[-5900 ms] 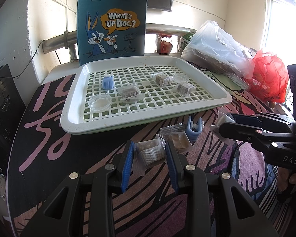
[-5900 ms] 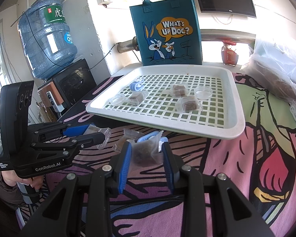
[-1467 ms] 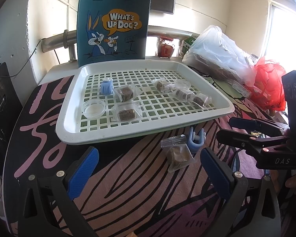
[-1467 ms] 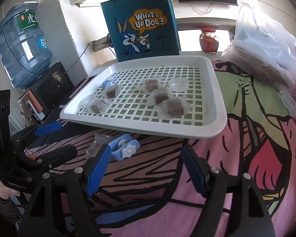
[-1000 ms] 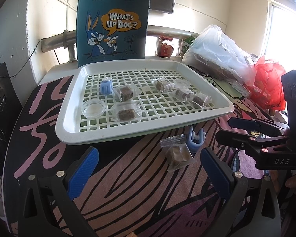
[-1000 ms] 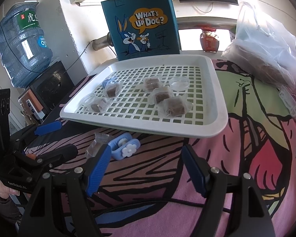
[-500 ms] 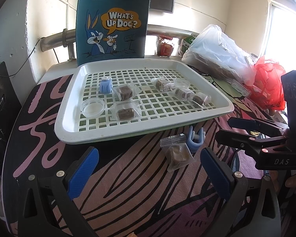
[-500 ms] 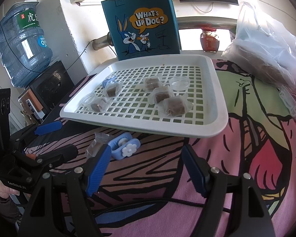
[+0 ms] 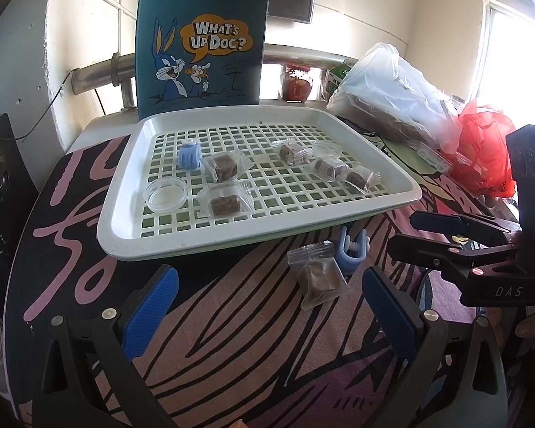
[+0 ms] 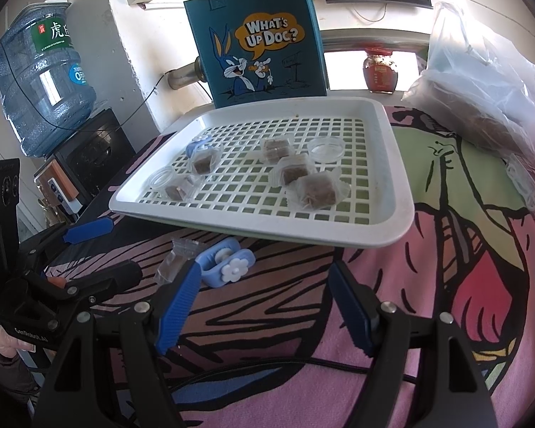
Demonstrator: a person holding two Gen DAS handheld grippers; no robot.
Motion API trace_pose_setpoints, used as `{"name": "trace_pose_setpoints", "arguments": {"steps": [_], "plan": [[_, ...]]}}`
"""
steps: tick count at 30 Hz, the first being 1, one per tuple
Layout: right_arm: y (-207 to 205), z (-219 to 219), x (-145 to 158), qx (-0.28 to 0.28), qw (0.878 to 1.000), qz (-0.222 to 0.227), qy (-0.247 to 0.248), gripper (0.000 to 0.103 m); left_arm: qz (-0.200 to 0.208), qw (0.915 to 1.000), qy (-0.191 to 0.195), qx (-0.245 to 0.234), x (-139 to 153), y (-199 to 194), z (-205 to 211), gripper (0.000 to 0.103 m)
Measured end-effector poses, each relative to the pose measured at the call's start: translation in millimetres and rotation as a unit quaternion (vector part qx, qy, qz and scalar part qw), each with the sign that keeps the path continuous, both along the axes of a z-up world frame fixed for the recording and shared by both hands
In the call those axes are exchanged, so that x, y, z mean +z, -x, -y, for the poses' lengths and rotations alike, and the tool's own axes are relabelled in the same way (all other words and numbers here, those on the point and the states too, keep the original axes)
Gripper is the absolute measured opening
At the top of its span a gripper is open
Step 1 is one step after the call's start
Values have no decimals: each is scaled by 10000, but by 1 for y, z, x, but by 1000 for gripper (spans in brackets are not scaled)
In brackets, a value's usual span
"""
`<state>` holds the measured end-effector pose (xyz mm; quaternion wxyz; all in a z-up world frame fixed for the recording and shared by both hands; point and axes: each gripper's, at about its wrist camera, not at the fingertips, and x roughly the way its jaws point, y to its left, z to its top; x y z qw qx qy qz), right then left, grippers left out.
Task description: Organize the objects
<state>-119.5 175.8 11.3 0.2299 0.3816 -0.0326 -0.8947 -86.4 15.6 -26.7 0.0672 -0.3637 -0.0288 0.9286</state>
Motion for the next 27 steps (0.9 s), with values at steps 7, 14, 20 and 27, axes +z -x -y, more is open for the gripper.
{"name": "trace_pose_setpoints", "arguments": {"steps": [7, 14, 20, 27], "plan": [[0, 0, 0, 1, 10000, -3, -3, 74, -3, 10000, 1, -1, 0, 0, 0, 103], [0, 0, 1, 1, 10000, -14, -3, 74, 52, 9999, 6, -87, -1, 0, -3, 103], [0, 0, 0, -2, 10000, -10, 0, 74, 38, 9999, 25, -104, 0, -1, -4, 103], [0, 0, 0, -2, 10000, -9, -1, 74, 72, 9999, 45, -126, -1, -1, -5, 103]]}}
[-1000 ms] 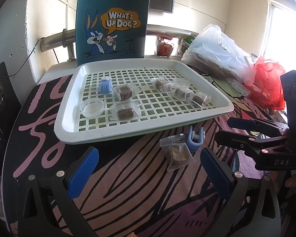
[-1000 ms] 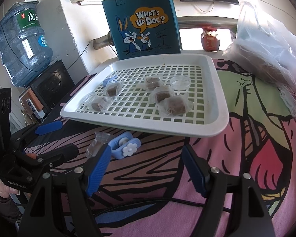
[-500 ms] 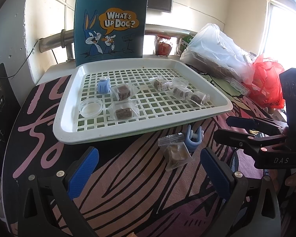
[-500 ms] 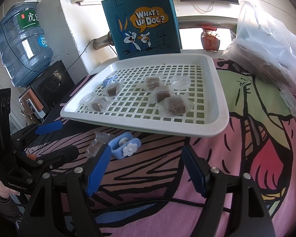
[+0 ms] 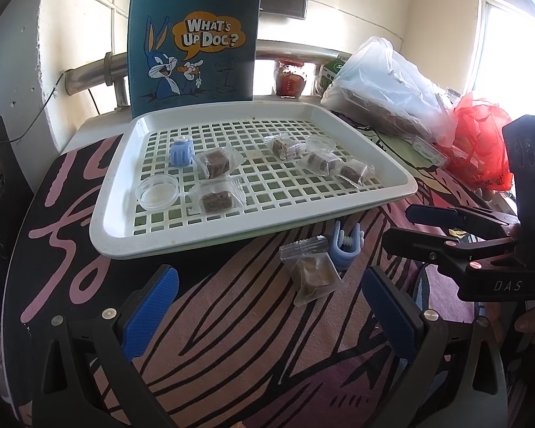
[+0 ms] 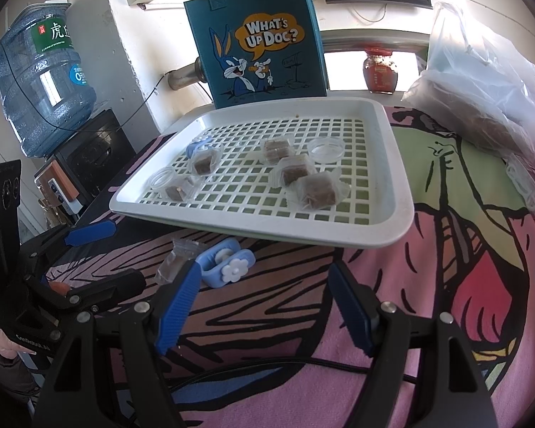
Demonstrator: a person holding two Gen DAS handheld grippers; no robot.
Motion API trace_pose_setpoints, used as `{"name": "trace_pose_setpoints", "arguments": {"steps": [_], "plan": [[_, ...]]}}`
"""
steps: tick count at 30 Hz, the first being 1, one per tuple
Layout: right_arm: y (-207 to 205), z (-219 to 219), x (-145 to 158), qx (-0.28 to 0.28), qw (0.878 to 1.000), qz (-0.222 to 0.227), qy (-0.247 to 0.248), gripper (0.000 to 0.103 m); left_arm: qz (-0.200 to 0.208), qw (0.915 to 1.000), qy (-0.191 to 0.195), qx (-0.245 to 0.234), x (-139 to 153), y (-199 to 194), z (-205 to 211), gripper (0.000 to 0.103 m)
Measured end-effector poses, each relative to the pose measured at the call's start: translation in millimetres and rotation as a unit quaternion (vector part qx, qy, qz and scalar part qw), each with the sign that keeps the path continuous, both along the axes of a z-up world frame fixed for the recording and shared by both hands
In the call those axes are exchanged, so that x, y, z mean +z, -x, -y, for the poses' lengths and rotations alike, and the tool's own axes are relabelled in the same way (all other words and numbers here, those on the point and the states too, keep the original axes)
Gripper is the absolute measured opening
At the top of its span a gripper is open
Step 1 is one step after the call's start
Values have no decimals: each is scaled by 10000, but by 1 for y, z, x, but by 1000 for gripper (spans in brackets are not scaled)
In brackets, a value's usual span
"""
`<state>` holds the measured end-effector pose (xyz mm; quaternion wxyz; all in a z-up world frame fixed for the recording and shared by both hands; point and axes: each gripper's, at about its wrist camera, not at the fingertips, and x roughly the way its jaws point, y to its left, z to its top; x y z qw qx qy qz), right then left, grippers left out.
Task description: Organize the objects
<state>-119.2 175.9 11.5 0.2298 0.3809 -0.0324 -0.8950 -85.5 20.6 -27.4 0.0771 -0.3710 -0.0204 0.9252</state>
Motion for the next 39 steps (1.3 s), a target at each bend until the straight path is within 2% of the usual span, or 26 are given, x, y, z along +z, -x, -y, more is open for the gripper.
{"name": "trace_pose_setpoints", "arguments": {"steps": [11, 16, 21, 25, 29, 32, 34, 36, 38, 39], "plan": [[-2, 2, 0, 29, 10000, -25, -30, 74, 87, 9997, 179, -123, -2, 3, -8, 101], [-2, 5, 1, 76, 9999, -45, -94, 74, 245, 9994, 171, -165, -6, 7, -8, 85], [-2, 7, 1, 118, 9998, -62, -153, 74, 223, 9994, 197, -174, -5, 6, -9, 84], [-4, 13, 0, 210, 9994, -88, -256, 74, 268, 9991, 196, -261, -6, 8, -12, 74], [-3, 12, -1, 219, 9995, -54, -238, 74, 492, 9981, 23, -381, -12, 13, -14, 70], [-4, 10, 1, 185, 9996, -101, -199, 74, 559, 9974, 77, -449, -14, 14, -20, 67], [-5, 7, 2, 148, 9997, -144, -136, 74, 623, 9967, 114, -506, -16, 16, -24, 59], [-4, 5, 2, 125, 9998, -120, -81, 74, 645, 9965, 109, -522, -17, 17, -26, 56], [-2, 4, 1, 127, 9999, -75, -46, 74, 648, 9962, 57, -587, -17, 17, -28, 48], [-2, 3, 1, 127, 9999, -65, -39, 74, 644, 9959, 11, -630, -17, 17, -28, 41]]}}
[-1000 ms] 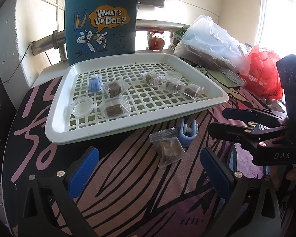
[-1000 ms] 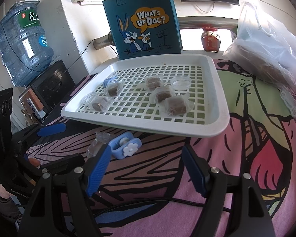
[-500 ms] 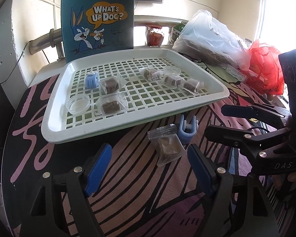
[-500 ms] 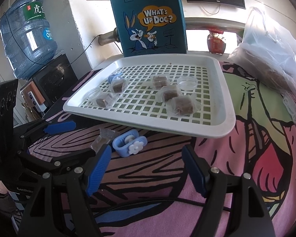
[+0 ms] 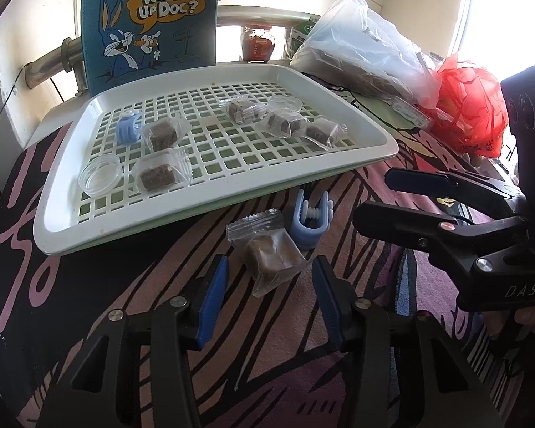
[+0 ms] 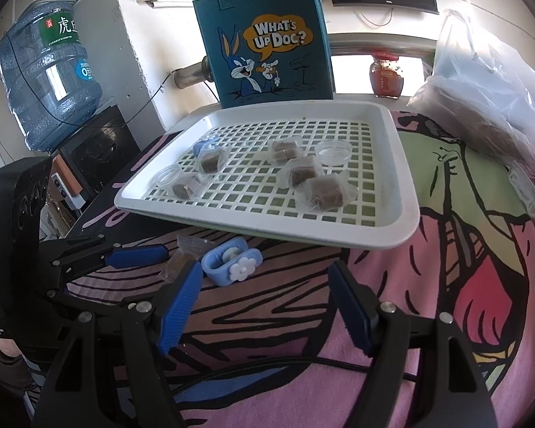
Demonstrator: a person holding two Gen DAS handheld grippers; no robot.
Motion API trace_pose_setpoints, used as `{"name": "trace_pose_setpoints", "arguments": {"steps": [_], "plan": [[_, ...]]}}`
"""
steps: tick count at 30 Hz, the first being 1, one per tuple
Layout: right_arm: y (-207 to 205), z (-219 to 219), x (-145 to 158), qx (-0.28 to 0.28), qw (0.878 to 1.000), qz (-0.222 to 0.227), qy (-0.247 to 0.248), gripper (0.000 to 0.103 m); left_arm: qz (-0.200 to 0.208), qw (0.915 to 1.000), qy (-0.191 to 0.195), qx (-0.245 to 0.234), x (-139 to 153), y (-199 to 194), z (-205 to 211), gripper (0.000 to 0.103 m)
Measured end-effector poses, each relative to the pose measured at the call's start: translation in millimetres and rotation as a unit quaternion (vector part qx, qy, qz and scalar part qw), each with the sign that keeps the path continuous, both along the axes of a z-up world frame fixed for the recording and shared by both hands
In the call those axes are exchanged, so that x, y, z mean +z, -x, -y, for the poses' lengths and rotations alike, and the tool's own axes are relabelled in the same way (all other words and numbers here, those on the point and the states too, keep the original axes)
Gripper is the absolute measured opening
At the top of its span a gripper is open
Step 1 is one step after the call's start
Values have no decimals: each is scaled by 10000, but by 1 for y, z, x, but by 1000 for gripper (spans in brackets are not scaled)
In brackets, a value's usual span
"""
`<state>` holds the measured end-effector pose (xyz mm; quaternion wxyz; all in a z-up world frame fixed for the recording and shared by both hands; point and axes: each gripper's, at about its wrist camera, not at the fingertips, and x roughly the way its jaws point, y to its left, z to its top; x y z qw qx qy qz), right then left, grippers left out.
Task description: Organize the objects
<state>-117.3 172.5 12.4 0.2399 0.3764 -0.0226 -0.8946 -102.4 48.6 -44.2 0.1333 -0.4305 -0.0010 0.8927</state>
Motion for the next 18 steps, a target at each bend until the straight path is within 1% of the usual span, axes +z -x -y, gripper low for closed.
{"name": "trace_pose_setpoints", "arguments": {"steps": [1, 2, 4, 6, 9, 12, 18], "plan": [[0, 0, 0, 4, 10000, 0, 5, 74, 6, 10000, -27, -23, 0, 0, 0, 32], [0, 0, 0, 13, 10000, -5, 4, 74, 12, 10000, -31, -12, 0, 0, 0, 28], [-1, 2, 0, 60, 10000, -18, -19, 74, 40, 9999, -124, -15, 0, 1, 2, 14], [-2, 5, 1, 124, 9999, -41, -67, 74, 65, 9998, -201, 61, -1, 2, 7, 7], [-3, 9, 1, 225, 9996, -73, -132, 74, 75, 9995, -267, 174, -1, 0, 13, 7], [-3, 12, 0, 286, 9994, -60, -203, 74, 60, 9994, -270, 190, 0, -5, 15, 7], [-1, 16, -3, 339, 9991, 36, -267, 74, -128, 9996, -23, 244, 5, -17, 15, 7]]}}
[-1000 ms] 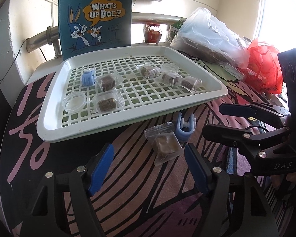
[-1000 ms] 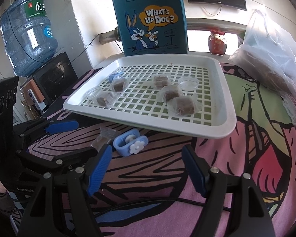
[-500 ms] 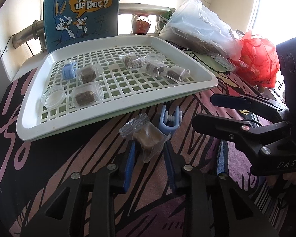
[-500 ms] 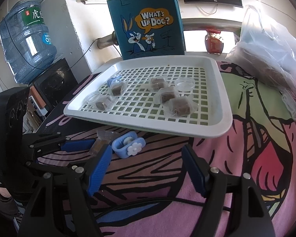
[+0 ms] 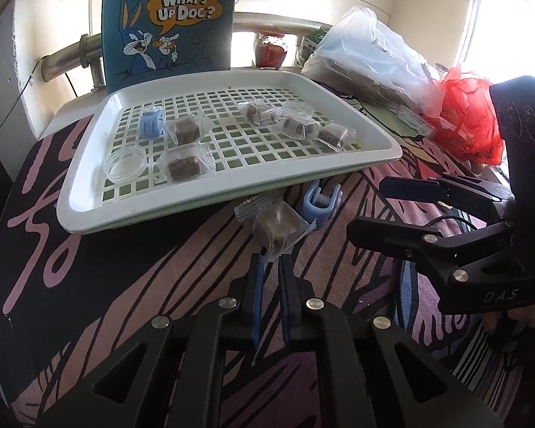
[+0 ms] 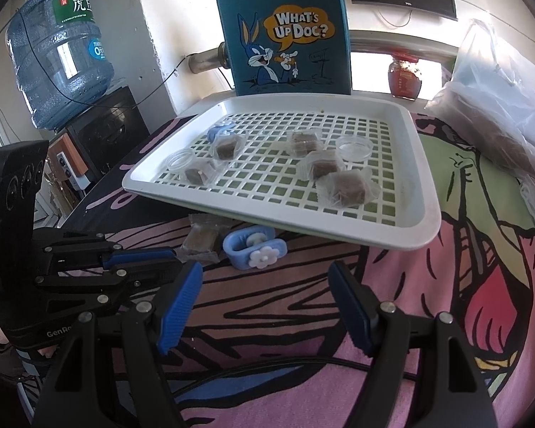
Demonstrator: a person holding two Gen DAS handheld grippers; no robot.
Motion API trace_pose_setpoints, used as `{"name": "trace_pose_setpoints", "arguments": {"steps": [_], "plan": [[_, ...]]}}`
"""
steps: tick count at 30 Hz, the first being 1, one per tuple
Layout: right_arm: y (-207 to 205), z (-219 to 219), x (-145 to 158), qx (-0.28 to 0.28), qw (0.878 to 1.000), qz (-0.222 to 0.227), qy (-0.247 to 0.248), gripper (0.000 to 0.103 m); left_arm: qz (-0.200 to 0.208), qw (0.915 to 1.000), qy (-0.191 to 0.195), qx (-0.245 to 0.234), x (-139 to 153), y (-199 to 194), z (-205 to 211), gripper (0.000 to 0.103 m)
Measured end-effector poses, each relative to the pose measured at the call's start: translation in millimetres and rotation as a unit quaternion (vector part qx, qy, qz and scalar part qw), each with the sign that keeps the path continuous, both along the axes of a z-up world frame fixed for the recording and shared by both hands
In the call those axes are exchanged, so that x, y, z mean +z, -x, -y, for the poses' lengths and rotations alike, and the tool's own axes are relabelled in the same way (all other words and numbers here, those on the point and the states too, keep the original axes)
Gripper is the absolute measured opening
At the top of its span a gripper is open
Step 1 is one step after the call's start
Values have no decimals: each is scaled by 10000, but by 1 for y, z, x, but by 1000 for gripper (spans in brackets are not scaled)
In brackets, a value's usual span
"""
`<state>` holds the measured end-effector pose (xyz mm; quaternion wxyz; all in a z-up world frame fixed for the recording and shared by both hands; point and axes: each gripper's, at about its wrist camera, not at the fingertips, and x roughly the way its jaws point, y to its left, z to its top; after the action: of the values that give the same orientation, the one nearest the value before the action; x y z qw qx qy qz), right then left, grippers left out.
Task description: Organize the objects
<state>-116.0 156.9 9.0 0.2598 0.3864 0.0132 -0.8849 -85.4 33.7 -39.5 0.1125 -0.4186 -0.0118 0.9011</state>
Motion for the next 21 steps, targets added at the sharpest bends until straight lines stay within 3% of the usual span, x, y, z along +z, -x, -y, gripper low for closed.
{"name": "trace_pose_setpoints", "arguments": {"steps": [3, 7, 10, 21], "plan": [[0, 4, -2, 54, 10000, 30, -68, 73, 47, 10000, 15, 41, -1, 2, 2, 10], [-1, 1, -1, -26, 10000, 0, -66, 73, 80, 9997, -140, 185, 1, 4, 4, 47], [1, -6, 0, -150, 9999, 12, 21, 73, 48, 9993, -198, 300, 6, 9, 4, 58], [2, -11, -1, -241, 9996, 89, 111, 73, 221, 9959, -460, 746, -2, 35, 2, 62]]}}
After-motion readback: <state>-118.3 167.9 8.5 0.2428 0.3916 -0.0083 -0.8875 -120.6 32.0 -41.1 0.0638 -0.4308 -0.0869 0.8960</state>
